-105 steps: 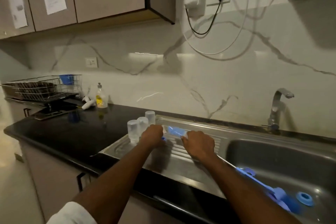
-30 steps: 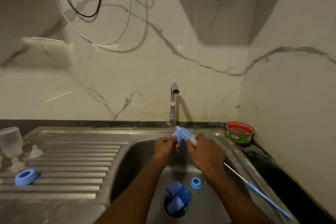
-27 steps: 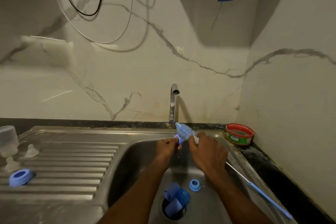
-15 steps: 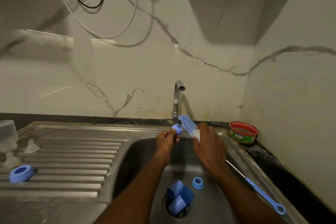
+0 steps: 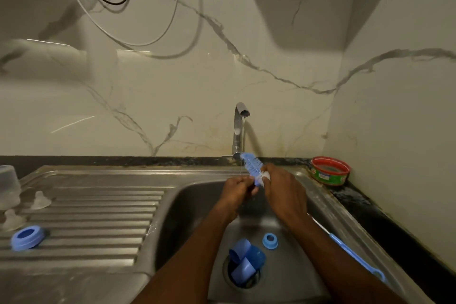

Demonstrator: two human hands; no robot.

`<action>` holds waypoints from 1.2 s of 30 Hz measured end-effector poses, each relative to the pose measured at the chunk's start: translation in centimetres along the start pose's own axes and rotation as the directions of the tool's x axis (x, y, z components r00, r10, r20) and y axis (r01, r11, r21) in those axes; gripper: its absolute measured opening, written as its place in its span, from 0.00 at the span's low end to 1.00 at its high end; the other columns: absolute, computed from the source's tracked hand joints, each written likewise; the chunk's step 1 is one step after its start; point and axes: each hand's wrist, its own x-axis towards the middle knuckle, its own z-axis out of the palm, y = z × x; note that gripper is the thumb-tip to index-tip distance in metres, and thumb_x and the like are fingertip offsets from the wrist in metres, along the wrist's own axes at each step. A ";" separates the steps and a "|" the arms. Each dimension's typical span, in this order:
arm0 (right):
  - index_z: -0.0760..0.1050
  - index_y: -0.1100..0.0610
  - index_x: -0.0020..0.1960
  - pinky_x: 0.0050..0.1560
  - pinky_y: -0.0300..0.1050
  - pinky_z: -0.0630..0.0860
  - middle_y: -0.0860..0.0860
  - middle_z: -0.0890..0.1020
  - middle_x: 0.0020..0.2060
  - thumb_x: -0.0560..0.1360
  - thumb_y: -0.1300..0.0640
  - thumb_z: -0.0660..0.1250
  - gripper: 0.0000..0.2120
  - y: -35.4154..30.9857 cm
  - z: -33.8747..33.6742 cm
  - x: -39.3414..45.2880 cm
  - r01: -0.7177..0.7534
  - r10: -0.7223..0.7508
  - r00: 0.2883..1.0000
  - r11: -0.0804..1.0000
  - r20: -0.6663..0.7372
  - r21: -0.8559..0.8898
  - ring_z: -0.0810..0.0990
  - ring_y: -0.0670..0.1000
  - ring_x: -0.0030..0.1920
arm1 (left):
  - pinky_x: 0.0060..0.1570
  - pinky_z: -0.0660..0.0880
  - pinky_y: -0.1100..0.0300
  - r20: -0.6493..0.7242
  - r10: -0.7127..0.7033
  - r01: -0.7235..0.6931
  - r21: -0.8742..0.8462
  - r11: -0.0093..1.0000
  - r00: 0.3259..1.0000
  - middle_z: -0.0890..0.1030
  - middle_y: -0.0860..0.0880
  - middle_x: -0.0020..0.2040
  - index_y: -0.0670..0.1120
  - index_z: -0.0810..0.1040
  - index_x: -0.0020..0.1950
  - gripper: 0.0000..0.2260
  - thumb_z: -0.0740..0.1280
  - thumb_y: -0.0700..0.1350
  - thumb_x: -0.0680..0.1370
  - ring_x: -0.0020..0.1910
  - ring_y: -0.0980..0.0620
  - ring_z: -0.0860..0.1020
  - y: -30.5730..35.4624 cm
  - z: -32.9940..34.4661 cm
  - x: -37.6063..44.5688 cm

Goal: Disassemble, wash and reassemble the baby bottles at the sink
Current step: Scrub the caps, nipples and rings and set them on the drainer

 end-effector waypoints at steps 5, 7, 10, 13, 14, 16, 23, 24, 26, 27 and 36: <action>0.72 0.50 0.68 0.50 0.44 0.75 0.51 0.81 0.59 0.80 0.51 0.68 0.18 0.1 -0.7 -0.5 0.031 -0.032 0.999 0.999 -0.028 -0.044 0.80 0.51 0.55 | 0.56 0.81 0.52 -0.179 0.084 -0.081 0.023 0.996 0.980 0.87 0.45 0.49 0.44 0.84 0.54 0.08 0.67 0.46 0.82 0.51 0.48 0.84 0.2 0.0 0.2; 0.72 0.48 0.67 0.47 0.42 0.74 0.49 0.81 0.57 0.80 0.50 0.67 0.16 -0.2 -0.5 -1.5 0.085 -0.085 0.996 0.994 -0.001 -0.076 0.80 0.49 0.53 | 0.58 0.81 0.51 -0.242 0.074 -0.083 -0.025 0.996 0.968 0.86 0.44 0.50 0.43 0.84 0.54 0.07 0.68 0.44 0.82 0.52 0.48 0.85 -0.1 -0.7 0.3; 0.71 0.48 0.67 0.49 0.43 0.77 0.50 0.80 0.57 0.80 0.50 0.68 0.17 -0.5 -0.2 -1.9 0.085 -0.086 0.996 0.990 -0.007 -0.109 0.80 0.50 0.53 | 0.58 0.81 0.53 -0.170 0.034 -0.043 -0.048 0.998 0.985 0.86 0.42 0.53 0.42 0.83 0.56 0.08 0.66 0.44 0.82 0.54 0.47 0.84 0.1 -0.9 0.1; 0.71 0.49 0.68 0.50 0.44 0.76 0.51 0.81 0.59 0.80 0.52 0.68 0.17 -0.3 -0.5 -1.0 -0.011 0.006 0.999 0.994 -0.048 -0.111 0.80 0.51 0.55 | 0.61 0.79 0.53 -0.014 0.013 -0.014 -0.065 0.998 1.000 0.86 0.44 0.55 0.42 0.81 0.59 0.09 0.64 0.43 0.83 0.56 0.48 0.84 0.4 -0.1 -0.3; 0.72 0.49 0.66 0.48 0.45 0.76 0.51 0.81 0.58 0.80 0.52 0.68 0.16 0.0 -0.6 -0.6 -0.027 0.020 0.997 0.994 -0.068 -0.104 0.81 0.51 0.54 | 0.62 0.79 0.53 0.011 0.023 -0.022 -0.054 0.998 1.000 0.86 0.45 0.54 0.43 0.82 0.59 0.09 0.64 0.42 0.83 0.56 0.49 0.84 0.4 0.2 -0.2; 0.73 0.49 0.65 0.45 0.44 0.74 0.51 0.82 0.56 0.79 0.52 0.69 0.15 0.4 -0.6 -0.1 -0.038 0.031 0.997 0.995 -0.077 -0.093 0.82 0.52 0.53 | 0.63 0.79 0.50 0.001 0.055 -0.055 -0.014 0.998 0.999 0.86 0.45 0.54 0.43 0.82 0.58 0.09 0.65 0.43 0.83 0.56 0.48 0.84 0.2 0.5 0.0; 0.71 0.49 0.67 0.47 0.43 0.78 0.50 0.80 0.57 0.78 0.49 0.69 0.19 -0.5 0.2 -1.6 0.117 -0.118 0.993 0.990 -0.015 -0.083 0.80 0.50 0.52 | 0.54 0.81 0.57 -0.139 0.037 -0.051 -0.092 0.994 0.990 0.86 0.43 0.52 0.41 0.83 0.56 0.08 0.67 0.43 0.81 0.54 0.47 0.84 0.2 -0.8 0.4; 0.71 0.50 0.68 0.49 0.44 0.78 0.50 0.80 0.58 0.79 0.50 0.69 0.19 -0.5 0.2 -1.4 0.093 -0.094 0.995 0.993 -0.017 -0.072 0.80 0.50 0.53 | 0.57 0.80 0.55 -0.095 0.008 -0.020 -0.131 0.991 0.995 0.86 0.43 0.53 0.42 0.82 0.57 0.09 0.67 0.43 0.82 0.55 0.47 0.84 0.3 -0.6 0.2; 0.71 0.50 0.68 0.48 0.43 0.76 0.52 0.80 0.58 0.79 0.51 0.69 0.19 -0.3 0.0 -0.9 0.019 -0.022 0.999 0.998 -0.042 -0.060 0.80 0.51 0.54 | 0.63 0.78 0.51 -0.050 -0.030 0.023 -0.145 0.989 0.998 0.87 0.44 0.53 0.43 0.82 0.58 0.09 0.66 0.44 0.82 0.56 0.47 0.84 0.5 0.0 0.1; 0.72 0.51 0.67 0.46 0.43 0.74 0.52 0.81 0.58 0.79 0.51 0.69 0.18 -0.1 -0.1 -0.7 -0.009 0.005 0.999 0.998 -0.054 -0.063 0.81 0.51 0.54 | 0.63 0.78 0.50 -0.060 -0.025 0.018 -0.120 0.993 0.998 0.87 0.44 0.52 0.43 0.83 0.57 0.08 0.66 0.44 0.82 0.56 0.47 0.84 0.6 0.3 0.1; 0.71 0.50 0.68 0.47 0.43 0.74 0.50 0.80 0.58 0.81 0.49 0.66 0.17 -0.1 -0.3 -1.5 0.084 -0.086 0.995 0.995 -0.043 -0.048 0.80 0.51 0.55 | 0.56 0.81 0.55 -0.119 -0.028 0.000 -0.226 0.974 0.992 0.85 0.41 0.55 0.41 0.81 0.58 0.08 0.64 0.41 0.83 0.55 0.46 0.84 0.9 -0.2 -0.1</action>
